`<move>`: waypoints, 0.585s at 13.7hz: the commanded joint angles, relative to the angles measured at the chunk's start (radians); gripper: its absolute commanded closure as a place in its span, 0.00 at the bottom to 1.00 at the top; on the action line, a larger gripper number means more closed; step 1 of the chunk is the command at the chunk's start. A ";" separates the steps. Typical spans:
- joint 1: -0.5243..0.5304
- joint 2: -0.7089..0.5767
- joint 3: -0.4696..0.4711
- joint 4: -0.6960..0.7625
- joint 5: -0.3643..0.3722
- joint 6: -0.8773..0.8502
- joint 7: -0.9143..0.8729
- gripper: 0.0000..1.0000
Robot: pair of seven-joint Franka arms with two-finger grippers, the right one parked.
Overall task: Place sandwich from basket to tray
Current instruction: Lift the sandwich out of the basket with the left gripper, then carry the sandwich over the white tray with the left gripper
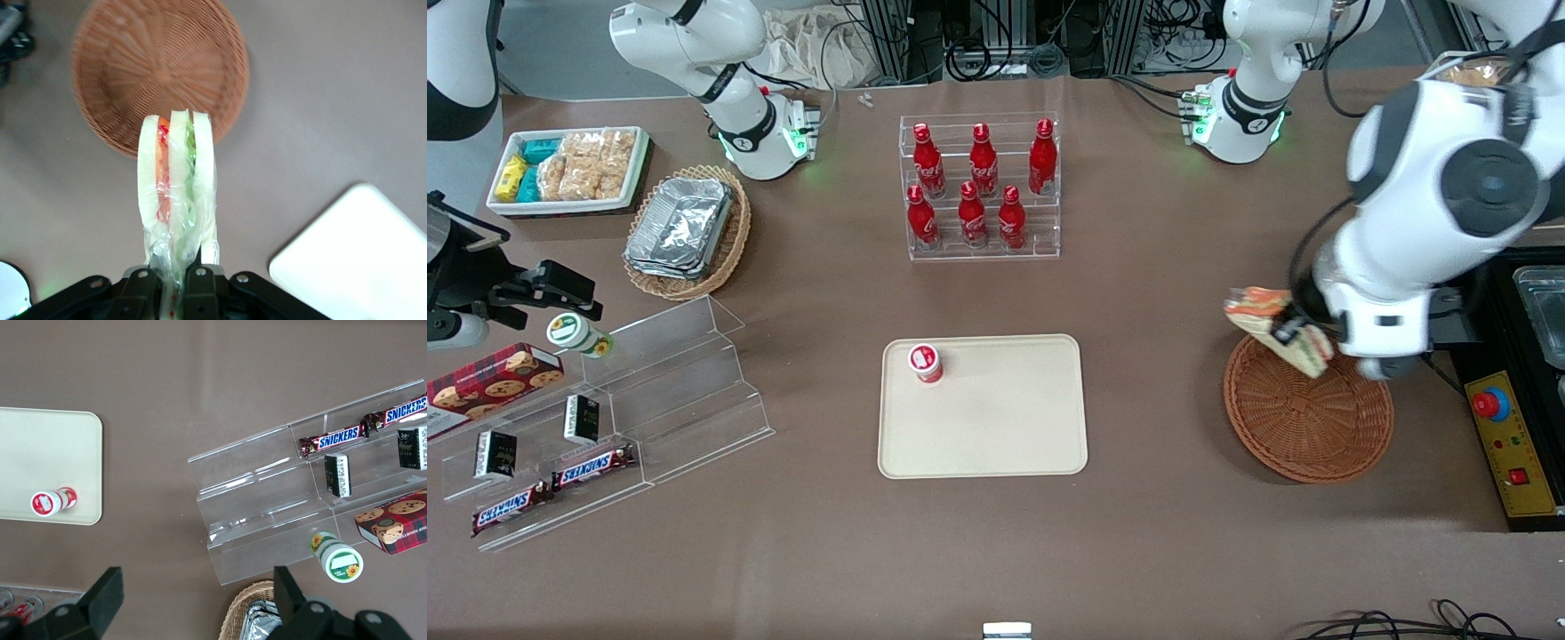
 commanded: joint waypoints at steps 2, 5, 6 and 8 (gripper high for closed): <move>-0.007 0.075 -0.105 0.029 0.000 0.026 0.108 1.00; -0.080 0.179 -0.120 0.100 0.001 0.083 0.164 1.00; -0.103 0.204 -0.120 0.126 0.000 0.085 0.234 1.00; -0.162 0.245 -0.120 0.157 0.004 0.126 0.303 1.00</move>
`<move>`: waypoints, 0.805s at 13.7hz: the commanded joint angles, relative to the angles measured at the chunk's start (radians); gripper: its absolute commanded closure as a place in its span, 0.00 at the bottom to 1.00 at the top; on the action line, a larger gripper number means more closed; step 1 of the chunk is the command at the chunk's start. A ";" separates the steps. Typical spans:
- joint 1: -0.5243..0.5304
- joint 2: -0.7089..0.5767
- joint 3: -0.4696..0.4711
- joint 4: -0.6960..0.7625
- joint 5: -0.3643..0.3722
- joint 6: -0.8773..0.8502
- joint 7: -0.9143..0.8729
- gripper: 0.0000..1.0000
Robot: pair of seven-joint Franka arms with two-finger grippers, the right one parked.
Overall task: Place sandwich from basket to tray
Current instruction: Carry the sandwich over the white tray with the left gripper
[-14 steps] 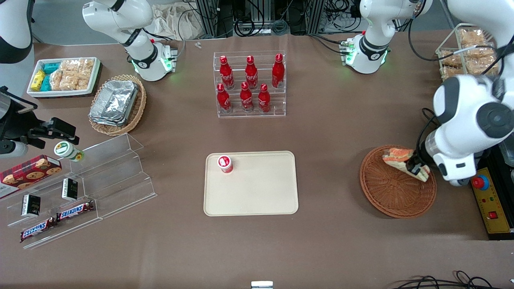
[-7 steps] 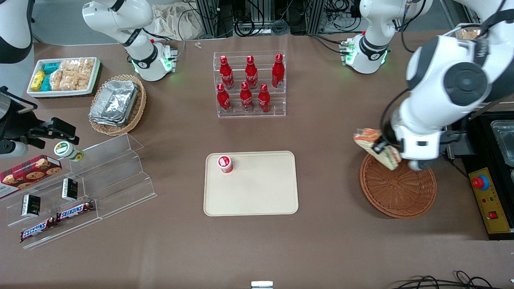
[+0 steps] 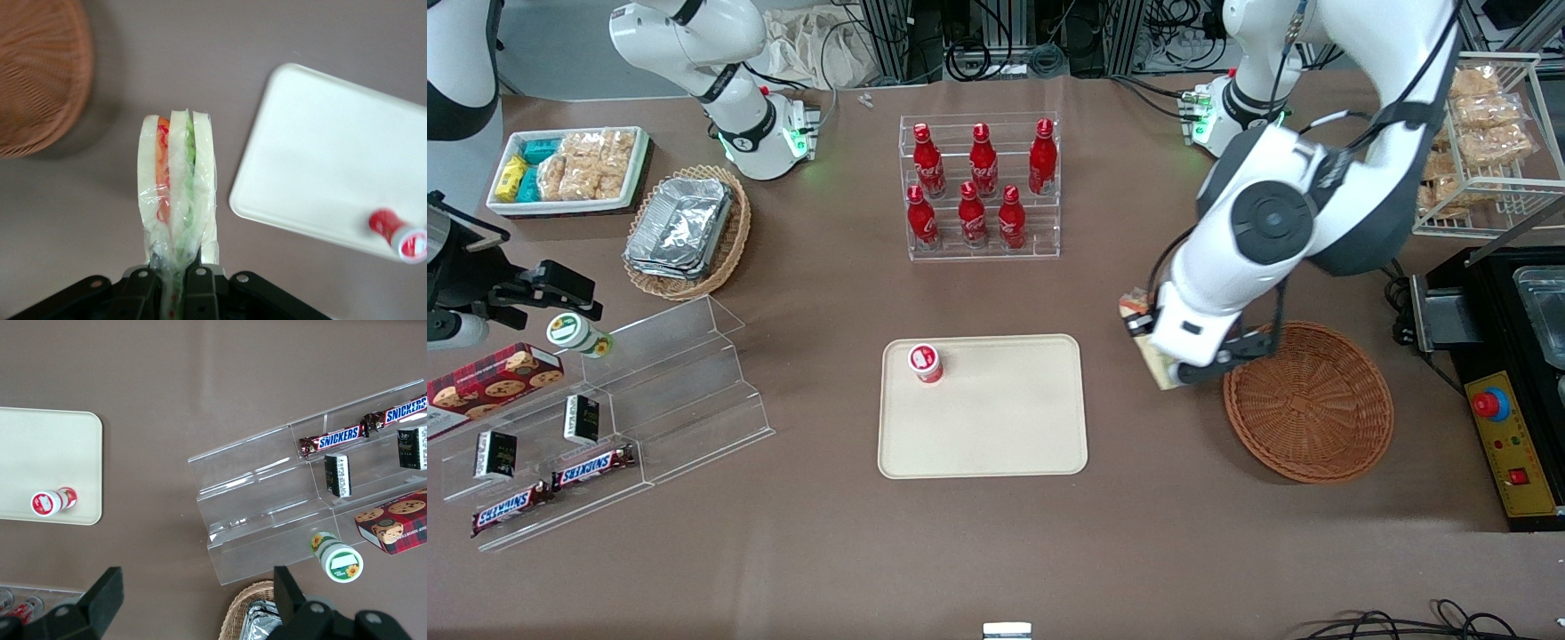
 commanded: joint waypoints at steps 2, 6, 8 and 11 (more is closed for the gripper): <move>-0.102 0.102 0.003 0.078 0.062 0.085 0.056 1.00; -0.137 0.226 0.000 0.074 0.142 0.211 0.060 1.00; -0.164 0.290 0.003 0.065 0.213 0.273 0.060 1.00; -0.177 0.361 0.003 0.066 0.280 0.339 0.060 1.00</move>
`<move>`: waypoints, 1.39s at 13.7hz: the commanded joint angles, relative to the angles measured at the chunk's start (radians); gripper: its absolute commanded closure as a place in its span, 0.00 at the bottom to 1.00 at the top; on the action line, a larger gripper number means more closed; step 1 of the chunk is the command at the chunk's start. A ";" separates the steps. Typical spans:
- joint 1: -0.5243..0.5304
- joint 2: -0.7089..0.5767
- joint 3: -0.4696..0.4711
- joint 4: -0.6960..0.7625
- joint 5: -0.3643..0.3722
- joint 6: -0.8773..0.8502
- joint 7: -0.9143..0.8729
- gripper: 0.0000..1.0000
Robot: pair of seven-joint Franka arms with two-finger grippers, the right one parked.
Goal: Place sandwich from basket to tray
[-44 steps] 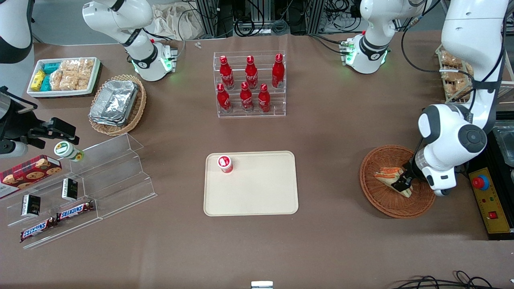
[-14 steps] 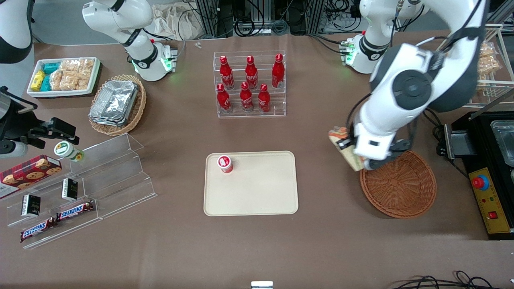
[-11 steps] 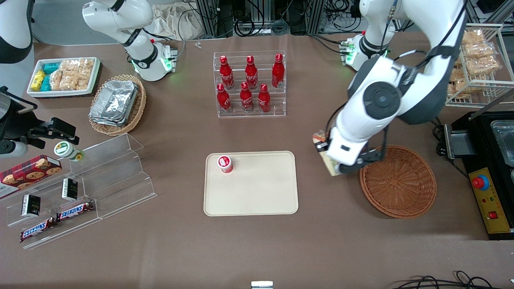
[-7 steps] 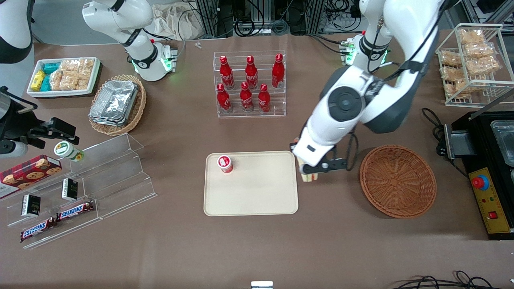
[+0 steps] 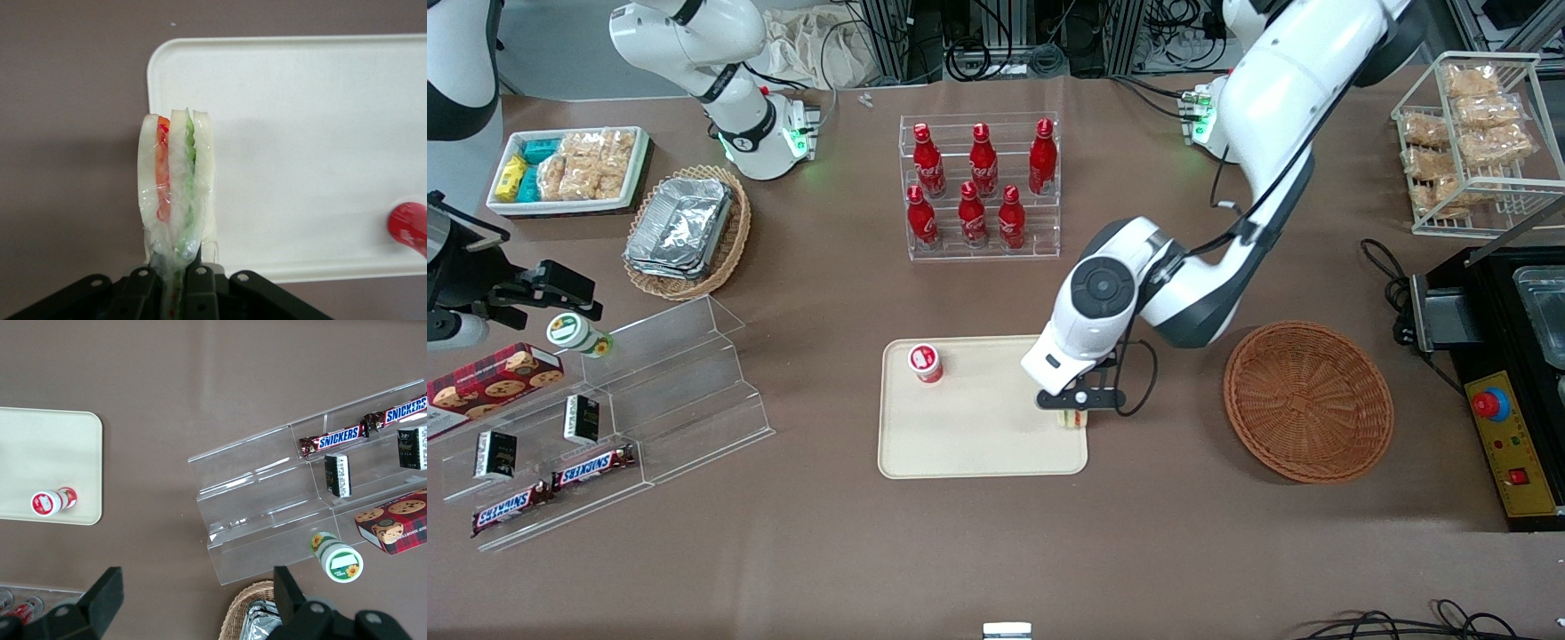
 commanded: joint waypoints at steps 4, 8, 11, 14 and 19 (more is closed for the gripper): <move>-0.022 0.090 0.003 0.031 0.079 0.066 0.006 0.98; -0.020 0.090 0.003 0.037 0.066 0.065 -0.019 0.00; -0.011 0.035 0.000 0.037 0.034 -0.024 -0.013 0.00; 0.030 -0.061 -0.003 0.044 -0.045 -0.199 0.032 0.00; 0.187 -0.290 -0.001 0.045 -0.208 -0.535 0.292 0.00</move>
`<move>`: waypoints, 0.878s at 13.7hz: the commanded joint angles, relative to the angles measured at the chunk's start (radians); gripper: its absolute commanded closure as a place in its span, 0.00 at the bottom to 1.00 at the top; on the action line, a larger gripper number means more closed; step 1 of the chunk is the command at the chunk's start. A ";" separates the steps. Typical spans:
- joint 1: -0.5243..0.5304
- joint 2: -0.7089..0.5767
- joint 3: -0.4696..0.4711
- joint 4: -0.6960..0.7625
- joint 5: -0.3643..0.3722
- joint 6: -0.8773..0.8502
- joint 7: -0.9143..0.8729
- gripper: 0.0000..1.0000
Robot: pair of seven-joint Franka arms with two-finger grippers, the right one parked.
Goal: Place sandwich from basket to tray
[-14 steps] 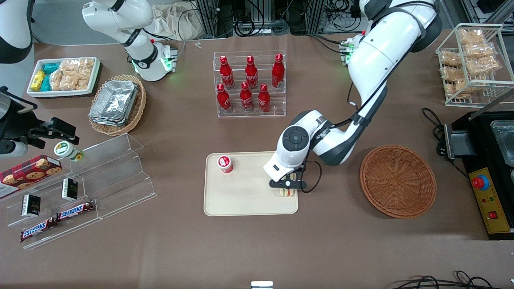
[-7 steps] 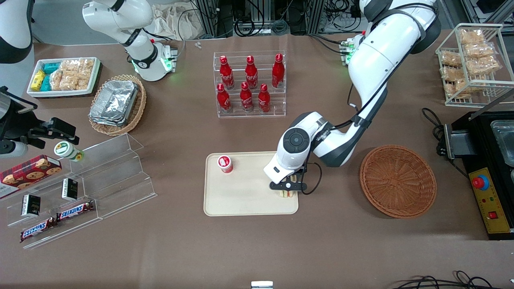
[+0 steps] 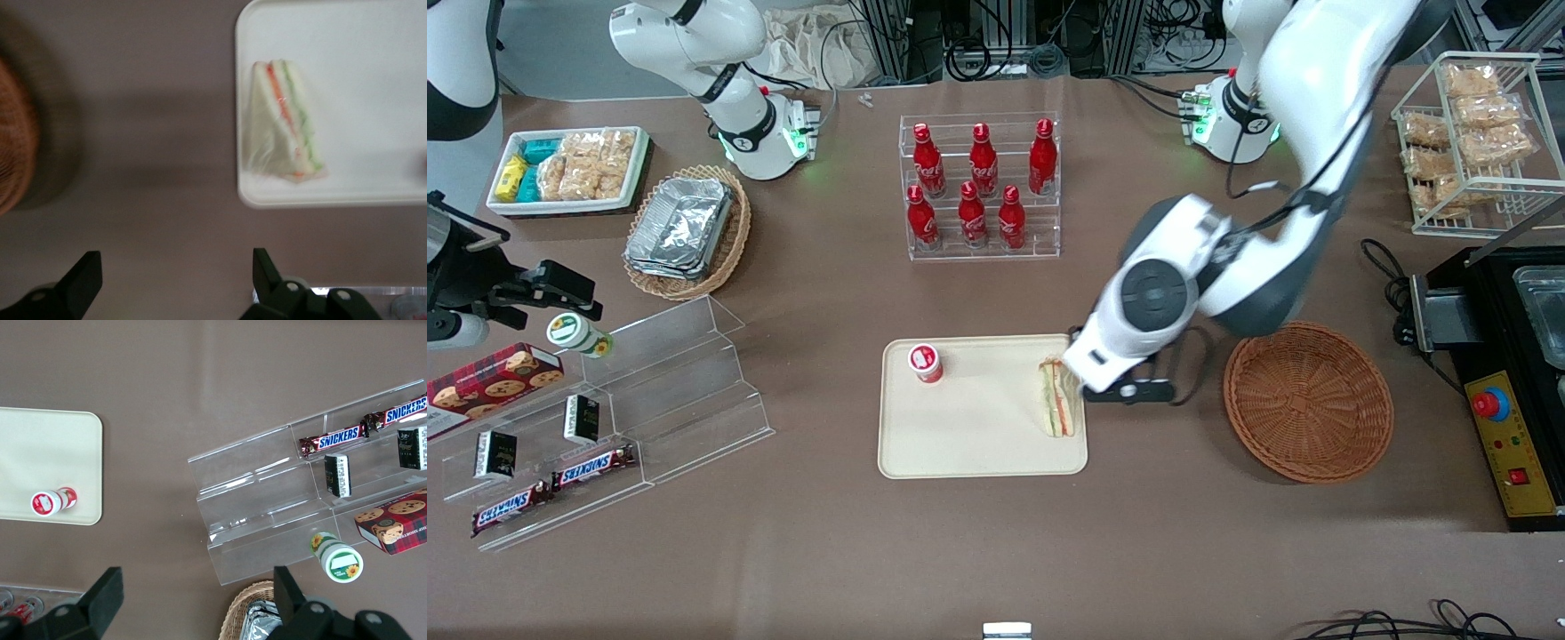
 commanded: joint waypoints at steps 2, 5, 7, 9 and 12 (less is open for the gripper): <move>0.153 -0.179 -0.002 -0.026 -0.046 -0.163 0.216 0.00; 0.279 -0.296 0.001 -0.025 -0.031 -0.229 0.382 0.00; 0.340 -0.327 -0.001 -0.025 -0.029 -0.286 0.440 0.00; 0.360 -0.342 0.005 -0.023 -0.017 -0.288 0.442 0.00; 0.411 -0.346 0.005 -0.013 -0.024 -0.288 0.439 0.00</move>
